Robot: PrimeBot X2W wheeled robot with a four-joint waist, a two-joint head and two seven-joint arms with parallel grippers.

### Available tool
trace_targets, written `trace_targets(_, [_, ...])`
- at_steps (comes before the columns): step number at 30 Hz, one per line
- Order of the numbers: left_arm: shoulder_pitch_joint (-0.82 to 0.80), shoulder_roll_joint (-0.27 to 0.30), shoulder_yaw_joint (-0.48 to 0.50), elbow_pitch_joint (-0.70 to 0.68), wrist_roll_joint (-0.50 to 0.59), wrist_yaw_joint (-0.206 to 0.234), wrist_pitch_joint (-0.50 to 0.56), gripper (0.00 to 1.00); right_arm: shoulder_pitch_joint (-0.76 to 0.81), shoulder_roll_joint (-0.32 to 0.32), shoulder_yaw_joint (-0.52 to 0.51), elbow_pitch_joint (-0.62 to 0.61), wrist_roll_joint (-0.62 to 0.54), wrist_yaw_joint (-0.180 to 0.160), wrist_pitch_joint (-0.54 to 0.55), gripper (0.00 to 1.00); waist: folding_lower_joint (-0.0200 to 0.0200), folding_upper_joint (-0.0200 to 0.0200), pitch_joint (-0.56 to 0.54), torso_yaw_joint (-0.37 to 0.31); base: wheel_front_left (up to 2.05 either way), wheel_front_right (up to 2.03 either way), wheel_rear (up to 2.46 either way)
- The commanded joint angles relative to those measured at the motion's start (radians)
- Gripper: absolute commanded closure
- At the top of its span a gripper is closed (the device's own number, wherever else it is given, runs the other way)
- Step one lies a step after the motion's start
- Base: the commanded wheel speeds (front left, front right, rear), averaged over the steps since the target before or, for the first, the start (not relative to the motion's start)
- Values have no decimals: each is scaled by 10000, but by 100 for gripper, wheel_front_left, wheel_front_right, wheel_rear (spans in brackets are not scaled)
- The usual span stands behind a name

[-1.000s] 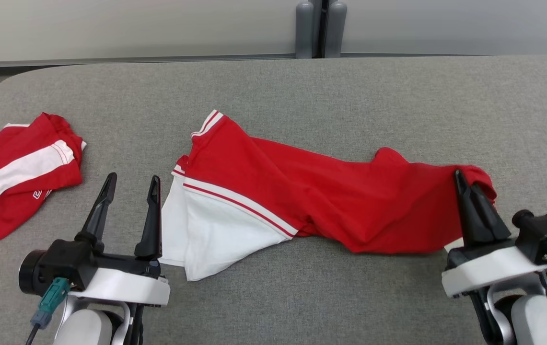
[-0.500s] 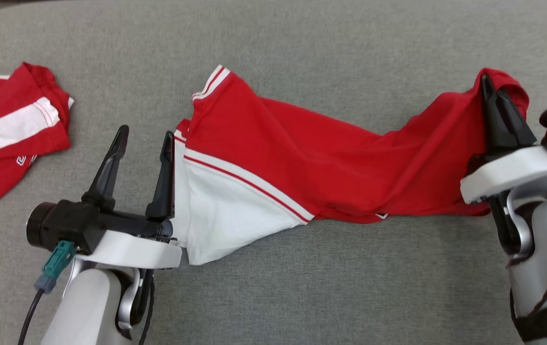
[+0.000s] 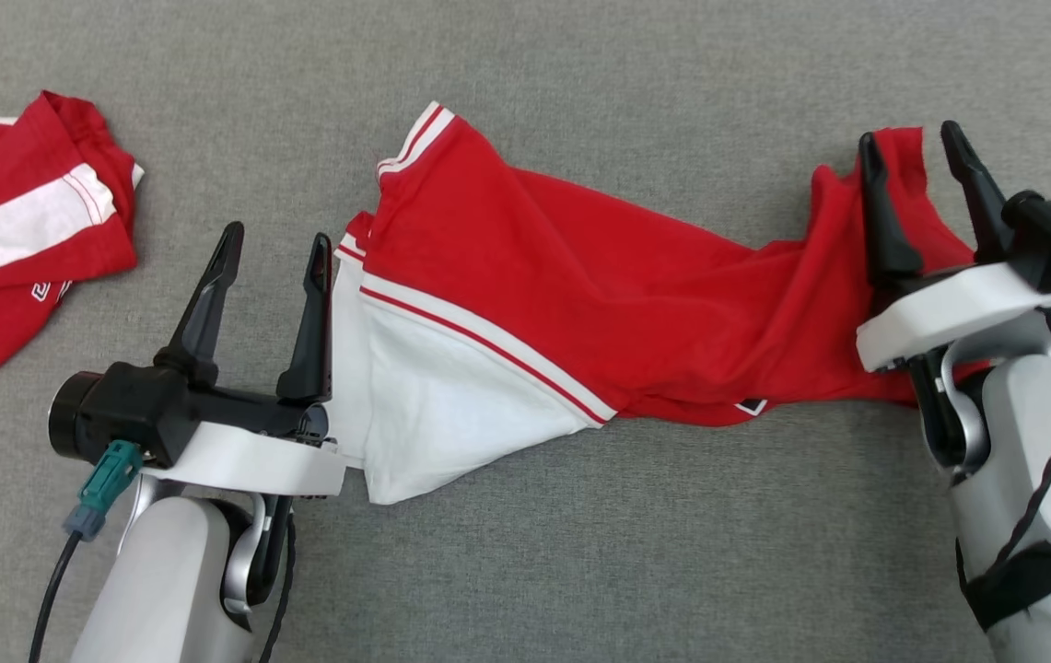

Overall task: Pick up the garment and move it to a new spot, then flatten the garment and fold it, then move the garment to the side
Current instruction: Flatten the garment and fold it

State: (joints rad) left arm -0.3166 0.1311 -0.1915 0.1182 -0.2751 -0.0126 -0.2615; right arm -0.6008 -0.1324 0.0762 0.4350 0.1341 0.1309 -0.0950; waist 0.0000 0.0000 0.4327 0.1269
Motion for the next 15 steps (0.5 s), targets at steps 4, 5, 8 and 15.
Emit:
trace_targets(4, [306,75,270,223,96,-30,-44,0,718,-202,374,-647,289,-3,-542,0,0,0,-612,-373,0,0,0])
trace_targets(5, [378,93,314,261,101,-27,-44,0,893,-254,394,-821,346,-3,-589,0,0,0,-739,-445,0,0,0])
trace_targets(8, [564,140,416,354,106,-21,-45,0,1314,-295,341,-1126,355,-3,-562,0,0,0,-1018,-598,0,0,0])
trace_targets(15, [1581,360,715,707,-32,67,-46,0,3306,-62,377,-2533,545,-3,-50,0,0,0,-2138,-1193,0,0,0])
